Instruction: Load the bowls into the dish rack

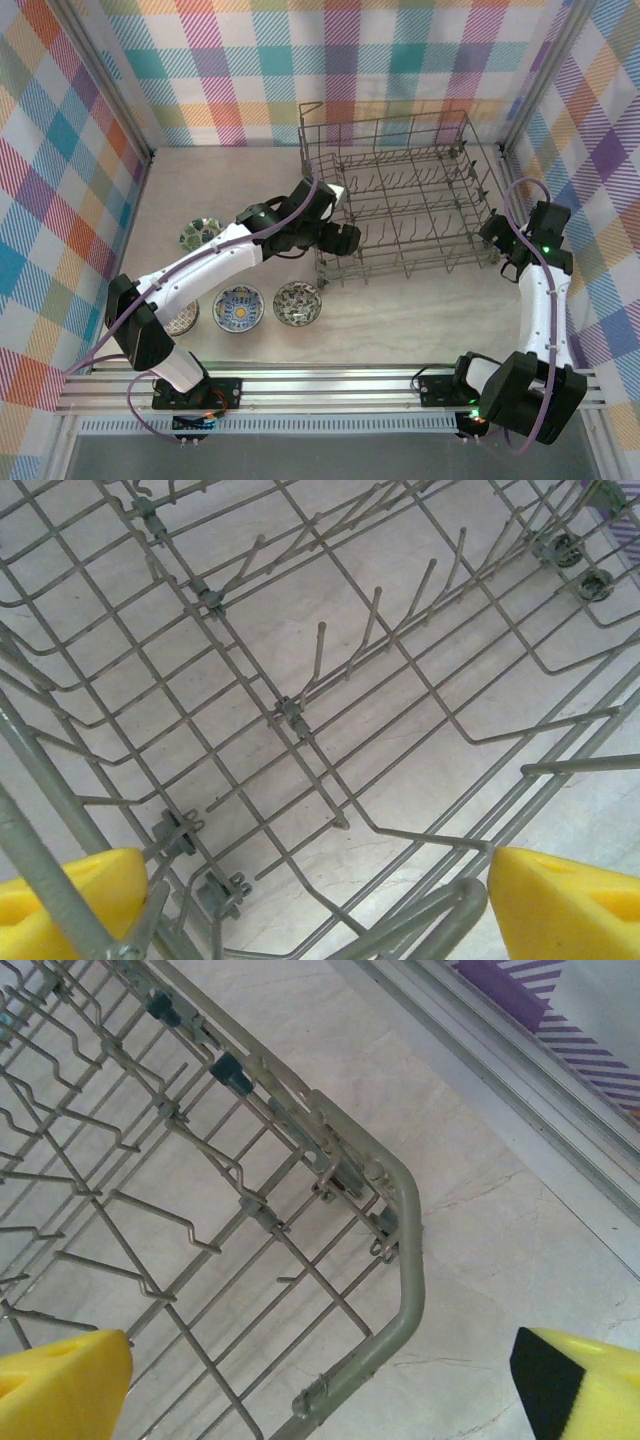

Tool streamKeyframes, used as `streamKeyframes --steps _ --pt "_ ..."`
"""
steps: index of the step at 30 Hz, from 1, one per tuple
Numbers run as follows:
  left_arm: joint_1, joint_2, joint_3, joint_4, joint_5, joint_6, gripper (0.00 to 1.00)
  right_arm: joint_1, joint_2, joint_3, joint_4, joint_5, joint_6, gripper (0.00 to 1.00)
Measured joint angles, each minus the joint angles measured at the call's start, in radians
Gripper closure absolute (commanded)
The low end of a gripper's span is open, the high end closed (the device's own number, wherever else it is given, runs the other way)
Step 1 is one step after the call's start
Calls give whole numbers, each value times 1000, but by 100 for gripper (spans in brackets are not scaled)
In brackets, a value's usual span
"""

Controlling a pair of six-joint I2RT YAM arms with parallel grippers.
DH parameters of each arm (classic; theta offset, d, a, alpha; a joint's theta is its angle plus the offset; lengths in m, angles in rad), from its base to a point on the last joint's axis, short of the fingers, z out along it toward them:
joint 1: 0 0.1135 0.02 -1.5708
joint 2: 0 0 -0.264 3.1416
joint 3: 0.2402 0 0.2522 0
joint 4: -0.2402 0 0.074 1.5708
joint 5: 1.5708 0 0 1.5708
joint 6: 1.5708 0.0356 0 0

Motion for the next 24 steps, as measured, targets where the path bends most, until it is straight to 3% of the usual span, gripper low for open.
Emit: streamKeyframes --steps 9,20,24 --pt "22 -8 26 -81 -35 -15 9 0 -70 3 -43 -31 -2 0" --pt "190 -7 139 -105 25 4 10 0 -124 3 -88 -99 -2 1" --pt "193 0 163 -104 54 12 9 0 -124 -5 -92 -115 -2 0"
